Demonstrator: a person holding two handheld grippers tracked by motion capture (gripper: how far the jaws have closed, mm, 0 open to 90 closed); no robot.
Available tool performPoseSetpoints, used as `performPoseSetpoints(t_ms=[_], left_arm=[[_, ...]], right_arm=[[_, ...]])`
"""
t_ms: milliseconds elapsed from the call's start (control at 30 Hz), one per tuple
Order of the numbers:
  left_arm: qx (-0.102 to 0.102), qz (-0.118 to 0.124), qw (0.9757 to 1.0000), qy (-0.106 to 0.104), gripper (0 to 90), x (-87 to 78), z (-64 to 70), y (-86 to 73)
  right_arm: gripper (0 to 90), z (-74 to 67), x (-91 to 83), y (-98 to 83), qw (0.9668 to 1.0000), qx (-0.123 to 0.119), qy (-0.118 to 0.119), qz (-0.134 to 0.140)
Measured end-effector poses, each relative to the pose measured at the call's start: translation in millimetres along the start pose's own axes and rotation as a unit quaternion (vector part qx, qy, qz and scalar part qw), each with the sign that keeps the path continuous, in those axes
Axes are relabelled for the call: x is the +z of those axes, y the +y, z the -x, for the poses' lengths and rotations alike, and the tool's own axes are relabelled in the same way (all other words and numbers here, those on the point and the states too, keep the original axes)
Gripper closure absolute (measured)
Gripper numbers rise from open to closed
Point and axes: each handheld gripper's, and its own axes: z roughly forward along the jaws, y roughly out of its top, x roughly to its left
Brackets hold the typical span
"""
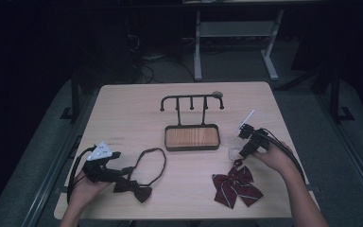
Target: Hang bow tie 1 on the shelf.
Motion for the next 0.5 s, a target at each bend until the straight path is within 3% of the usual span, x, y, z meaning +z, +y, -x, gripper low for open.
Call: performPoseSetpoints(t_ms=[500], left_arm=[[0.005,-0.004,1.0,-0.002,23.8,-0.1,-0.1,0.4]], right_arm=[[74.1,-1.7,3.3,1.1,0.9999,-0.003,-0.001,-0.012]])
